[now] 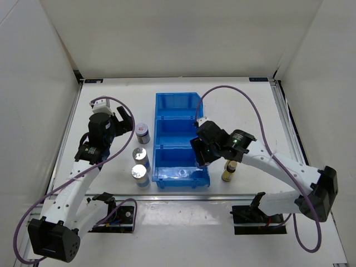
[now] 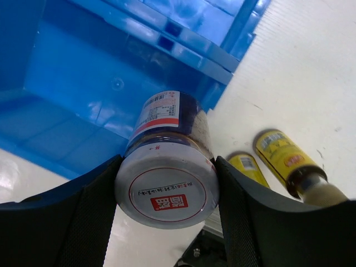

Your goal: Organize the condiment bottles

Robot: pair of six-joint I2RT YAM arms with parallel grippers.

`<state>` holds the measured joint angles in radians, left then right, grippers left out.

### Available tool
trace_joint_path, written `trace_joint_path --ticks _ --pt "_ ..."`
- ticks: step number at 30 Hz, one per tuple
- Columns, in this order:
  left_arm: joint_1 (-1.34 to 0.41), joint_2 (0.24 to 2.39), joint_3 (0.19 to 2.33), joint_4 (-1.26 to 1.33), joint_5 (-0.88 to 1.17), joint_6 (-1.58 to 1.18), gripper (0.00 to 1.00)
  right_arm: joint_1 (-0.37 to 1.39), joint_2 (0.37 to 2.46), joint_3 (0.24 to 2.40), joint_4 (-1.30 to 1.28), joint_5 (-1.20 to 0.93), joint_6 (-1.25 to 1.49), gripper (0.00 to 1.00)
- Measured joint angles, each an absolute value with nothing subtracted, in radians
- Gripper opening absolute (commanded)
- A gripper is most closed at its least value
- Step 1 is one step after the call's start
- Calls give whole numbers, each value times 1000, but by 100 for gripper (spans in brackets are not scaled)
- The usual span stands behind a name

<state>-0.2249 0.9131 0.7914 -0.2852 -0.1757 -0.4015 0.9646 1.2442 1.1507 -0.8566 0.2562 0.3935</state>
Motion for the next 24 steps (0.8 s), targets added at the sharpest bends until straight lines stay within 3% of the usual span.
trace_joint_path --ticks 8,10,11,12,14,18,24 --pt "-225 913 791 -287 -176 -401 100 965 1439 1148 -751 226 403 0" --pt "-225 913 791 -288 -176 -401 100 965 1485 1148 -733 218 413 7" --pt "-225 913 791 -288 -176 -401 100 965 1504 1148 -725 215 418 12" --pt "-225 913 791 -288 -175 -401 100 965 1520 1148 -717 212 424 28" --pt "-225 914 791 -287 -167 -400 100 965 1554 1148 -704 208 440 43" --pt "-225 939 791 -284 -130 -389 100 965 1578 1149 -693 207 461 100" --pt "-225 1073 844 -331 -66 -363 100 965 1509 1195 -759 246 463 100"
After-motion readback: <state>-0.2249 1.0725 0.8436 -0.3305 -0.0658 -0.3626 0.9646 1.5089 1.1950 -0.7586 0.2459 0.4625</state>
